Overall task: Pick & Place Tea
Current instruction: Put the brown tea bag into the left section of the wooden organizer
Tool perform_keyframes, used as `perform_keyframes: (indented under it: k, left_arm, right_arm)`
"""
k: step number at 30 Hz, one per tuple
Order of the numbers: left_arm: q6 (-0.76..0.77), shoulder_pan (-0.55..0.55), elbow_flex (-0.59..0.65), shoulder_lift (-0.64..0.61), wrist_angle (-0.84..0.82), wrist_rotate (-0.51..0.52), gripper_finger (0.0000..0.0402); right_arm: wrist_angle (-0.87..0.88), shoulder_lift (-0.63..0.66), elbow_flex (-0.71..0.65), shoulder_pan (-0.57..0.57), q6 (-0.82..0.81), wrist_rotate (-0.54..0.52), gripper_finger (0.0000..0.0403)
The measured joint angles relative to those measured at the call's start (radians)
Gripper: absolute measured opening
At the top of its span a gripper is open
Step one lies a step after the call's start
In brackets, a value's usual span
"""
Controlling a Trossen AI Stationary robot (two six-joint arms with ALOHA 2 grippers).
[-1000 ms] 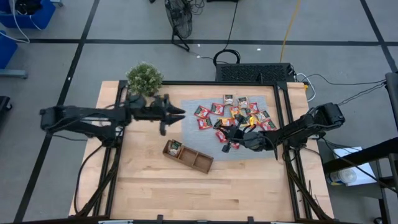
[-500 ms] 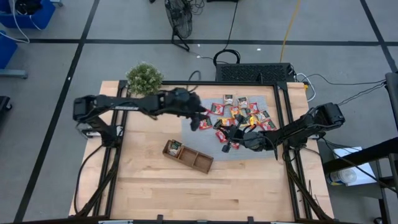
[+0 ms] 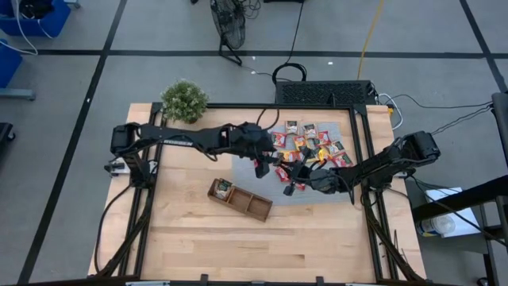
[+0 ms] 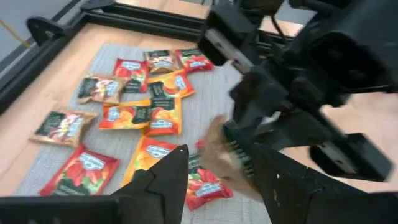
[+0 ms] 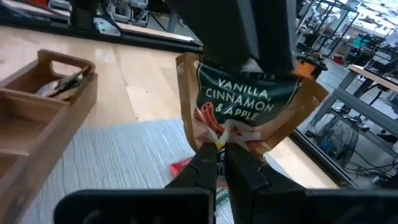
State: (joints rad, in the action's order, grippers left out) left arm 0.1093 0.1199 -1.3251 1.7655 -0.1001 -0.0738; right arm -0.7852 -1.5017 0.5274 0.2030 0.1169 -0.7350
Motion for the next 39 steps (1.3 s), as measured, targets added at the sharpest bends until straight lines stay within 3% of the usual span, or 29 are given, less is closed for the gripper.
perform_keyframes:
  k: [17,24,32,36,39]
  left_arm:
    - [0.009,-0.031,0.001,-0.001,-0.010,-0.002,0.0179]
    - [0.012,-0.024,0.001,-0.001,-0.008,0.030,0.0161]
    - [-0.005,-0.024,0.001,-0.001,-0.007,0.042,0.0092]
    - [-0.095,-0.024,0.001,-0.001,-0.007,0.042,0.0018]
    - [-0.183,-0.024,0.001,-0.012,-0.020,0.079,0.0010]
  right_arm:
    - [-0.027,0.000,0.000,0.000,-0.001,-0.002,0.0006]
    - [-0.041,0.000,0.001,0.002,-0.001,-0.002,0.0006]
    - [-0.051,0.000,0.000,0.001,-0.018,0.000,0.0007]
    - [-0.055,0.000,0.000,0.002,-0.026,0.004,0.0015]
    - [-0.055,0.000,0.000,0.002,-0.033,0.004,0.0032]
